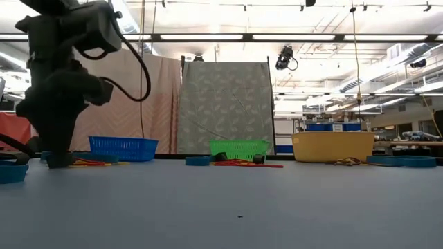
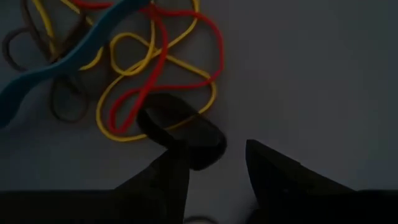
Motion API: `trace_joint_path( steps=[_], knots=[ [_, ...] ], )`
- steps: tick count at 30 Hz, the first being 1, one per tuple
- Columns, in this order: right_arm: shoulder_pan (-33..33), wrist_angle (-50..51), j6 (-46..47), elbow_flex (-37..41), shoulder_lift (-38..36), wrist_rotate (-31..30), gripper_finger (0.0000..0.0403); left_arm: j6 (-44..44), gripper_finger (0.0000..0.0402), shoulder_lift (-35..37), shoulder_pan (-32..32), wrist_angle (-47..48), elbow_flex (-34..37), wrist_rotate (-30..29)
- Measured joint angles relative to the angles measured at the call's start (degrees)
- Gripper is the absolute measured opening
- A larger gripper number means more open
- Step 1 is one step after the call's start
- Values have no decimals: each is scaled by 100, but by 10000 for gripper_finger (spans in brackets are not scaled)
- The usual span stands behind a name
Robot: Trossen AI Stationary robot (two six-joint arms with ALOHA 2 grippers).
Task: Sort rubber bands into baskets
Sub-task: Put the black rubber band into the yellow bin
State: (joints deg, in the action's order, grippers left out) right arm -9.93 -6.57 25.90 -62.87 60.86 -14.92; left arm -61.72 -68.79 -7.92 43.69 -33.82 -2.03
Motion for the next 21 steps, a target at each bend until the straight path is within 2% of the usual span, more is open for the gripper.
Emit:
trace_joint_path(
  steps=[7,9,13,14,17,21],
  knots=[
    [4,7,2,0,0,0,231,170,154,-413,-2,-264,4,11],
    [7,18,2,0,0,0,231,219,130,-407,-2,-330,4,43],
    [7,24,2,0,0,4,231,373,27,-334,-2,-583,4,254],
    [7,22,2,0,0,4,231,391,15,-317,-2,-679,1,319],
    [7,16,2,0,-3,15,231,506,5,-191,-2,-572,-207,378],
    [7,-113,2,0,-22,16,231,1100,3,116,60,-657,-890,192]
  ],
)
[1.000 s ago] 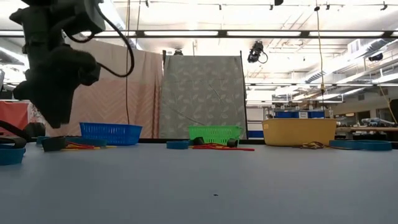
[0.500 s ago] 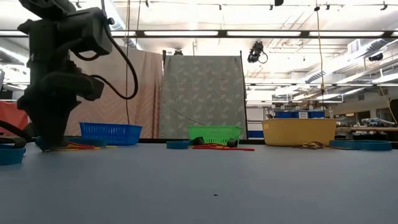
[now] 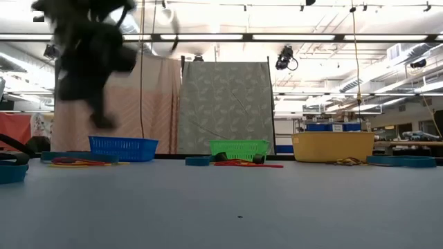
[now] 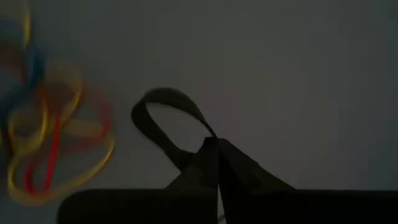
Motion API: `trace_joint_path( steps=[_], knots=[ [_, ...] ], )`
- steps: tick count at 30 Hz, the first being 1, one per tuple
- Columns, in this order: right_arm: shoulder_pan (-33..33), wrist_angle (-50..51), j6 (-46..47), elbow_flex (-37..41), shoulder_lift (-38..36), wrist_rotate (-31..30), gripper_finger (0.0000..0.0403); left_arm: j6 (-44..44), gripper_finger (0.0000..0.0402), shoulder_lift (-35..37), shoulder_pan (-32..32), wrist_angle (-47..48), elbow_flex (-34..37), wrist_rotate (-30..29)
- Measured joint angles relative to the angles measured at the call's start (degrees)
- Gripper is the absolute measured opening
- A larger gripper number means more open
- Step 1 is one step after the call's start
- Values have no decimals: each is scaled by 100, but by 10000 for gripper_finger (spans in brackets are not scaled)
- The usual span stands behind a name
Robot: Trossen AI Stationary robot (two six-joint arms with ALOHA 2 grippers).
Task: Sort rubber bands into baskets
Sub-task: Put the black rubber band into the yellow bin
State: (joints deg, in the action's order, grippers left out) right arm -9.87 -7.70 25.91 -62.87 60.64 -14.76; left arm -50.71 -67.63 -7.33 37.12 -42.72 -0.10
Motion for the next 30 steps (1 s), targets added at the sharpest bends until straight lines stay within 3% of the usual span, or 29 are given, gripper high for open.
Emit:
trace_joint_path(
  steps=[6,11,18,23,30],
  knots=[
    [0,-332,0,0,-31,-1,231,1677,2,-236,573,-288,-1148,-395],
    [0,-725,-9,0,-32,-3,231,3033,1,-1129,1397,-1158,-1877,-310],
    [2,-1653,-279,0,-31,-18,231,4228,1,-3226,2066,-2405,-3642,176],
    [2,-2226,-544,-2,-33,-18,231,4768,0,-4768,2271,-2449,-5480,421],
    [-1,-2217,-564,-1,-31,-65,231,4804,0,-6631,2513,-2572,-7916,694]
  ],
)
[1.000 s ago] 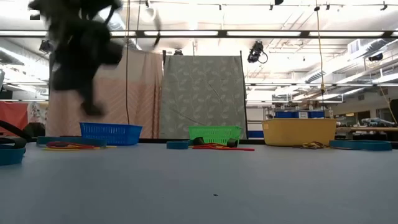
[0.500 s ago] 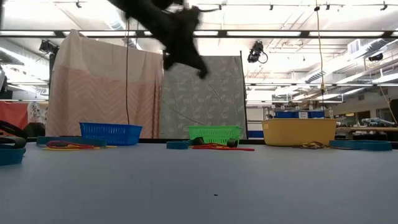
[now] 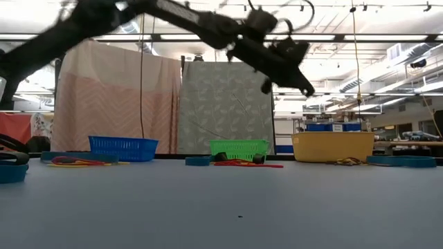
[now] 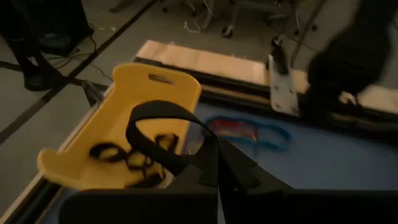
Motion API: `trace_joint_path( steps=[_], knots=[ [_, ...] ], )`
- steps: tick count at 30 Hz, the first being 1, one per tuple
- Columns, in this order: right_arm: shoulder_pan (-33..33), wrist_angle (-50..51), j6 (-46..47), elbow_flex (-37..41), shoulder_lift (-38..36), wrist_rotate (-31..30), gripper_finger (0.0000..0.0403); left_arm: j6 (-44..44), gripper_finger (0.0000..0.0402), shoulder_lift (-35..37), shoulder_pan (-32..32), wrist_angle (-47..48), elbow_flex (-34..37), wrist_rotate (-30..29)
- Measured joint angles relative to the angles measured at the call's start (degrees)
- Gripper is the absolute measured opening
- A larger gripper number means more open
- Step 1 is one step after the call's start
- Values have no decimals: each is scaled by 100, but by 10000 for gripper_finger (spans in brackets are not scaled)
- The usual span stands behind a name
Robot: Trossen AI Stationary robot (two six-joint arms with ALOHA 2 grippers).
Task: Sort rubber bands into baskets
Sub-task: Put the black rubber band into the yellow bin
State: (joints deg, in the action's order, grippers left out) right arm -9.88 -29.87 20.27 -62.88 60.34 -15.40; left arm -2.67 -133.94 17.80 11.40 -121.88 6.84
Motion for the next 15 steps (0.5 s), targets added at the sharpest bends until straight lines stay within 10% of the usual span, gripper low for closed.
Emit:
trace_joint_path(
  steps=[6,15],
  knots=[
    [-1,23,3,0,2,-2,231,-87,9,-1120,136,34,-1249,29],
    [21,283,9,1,4,49,231,-253,79,-1349,209,-114,-1196,-86]
  ],
)
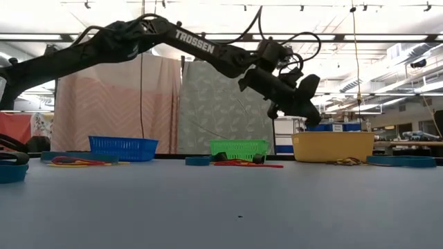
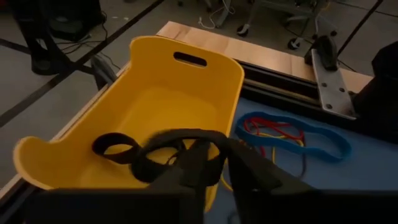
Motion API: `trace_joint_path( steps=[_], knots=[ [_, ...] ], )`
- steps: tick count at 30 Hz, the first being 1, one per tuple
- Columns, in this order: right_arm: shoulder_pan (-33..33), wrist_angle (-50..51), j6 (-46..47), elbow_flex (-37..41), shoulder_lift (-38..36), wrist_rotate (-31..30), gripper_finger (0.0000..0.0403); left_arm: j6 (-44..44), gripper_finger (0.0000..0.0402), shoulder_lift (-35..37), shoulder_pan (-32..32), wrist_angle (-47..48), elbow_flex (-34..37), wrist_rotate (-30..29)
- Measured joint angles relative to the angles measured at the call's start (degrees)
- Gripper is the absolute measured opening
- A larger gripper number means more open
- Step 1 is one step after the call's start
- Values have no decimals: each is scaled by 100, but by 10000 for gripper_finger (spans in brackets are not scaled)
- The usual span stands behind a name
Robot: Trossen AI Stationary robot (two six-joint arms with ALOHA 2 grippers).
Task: Sort rubber bands into baskets
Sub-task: Put the black rubber band into the yellow bin
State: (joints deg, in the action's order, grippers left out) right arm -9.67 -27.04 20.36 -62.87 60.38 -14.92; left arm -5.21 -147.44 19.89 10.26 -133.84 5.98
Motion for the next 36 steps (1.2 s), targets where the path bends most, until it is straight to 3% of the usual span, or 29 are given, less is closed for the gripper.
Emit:
trace_joint_path(
  steps=[10,15,20,25,31,36],
  knots=[
    [0,98,0,-2,0,0,231,-229,226,19,151,-56,-120,31],
    [-1,97,0,-1,0,2,231,-276,270,364,304,961,-114,321],
    [-31,100,0,-1,0,18,231,61,265,1025,558,3053,-127,721],
    [-33,223,0,-2,0,17,231,612,245,1465,679,4813,-94,759],
    [-33,540,0,0,0,15,231,775,234,1528,522,5361,14,903],
    [29,605,0,-2,-2,2,231,766,234,1721,247,5225,849,931]
  ],
)
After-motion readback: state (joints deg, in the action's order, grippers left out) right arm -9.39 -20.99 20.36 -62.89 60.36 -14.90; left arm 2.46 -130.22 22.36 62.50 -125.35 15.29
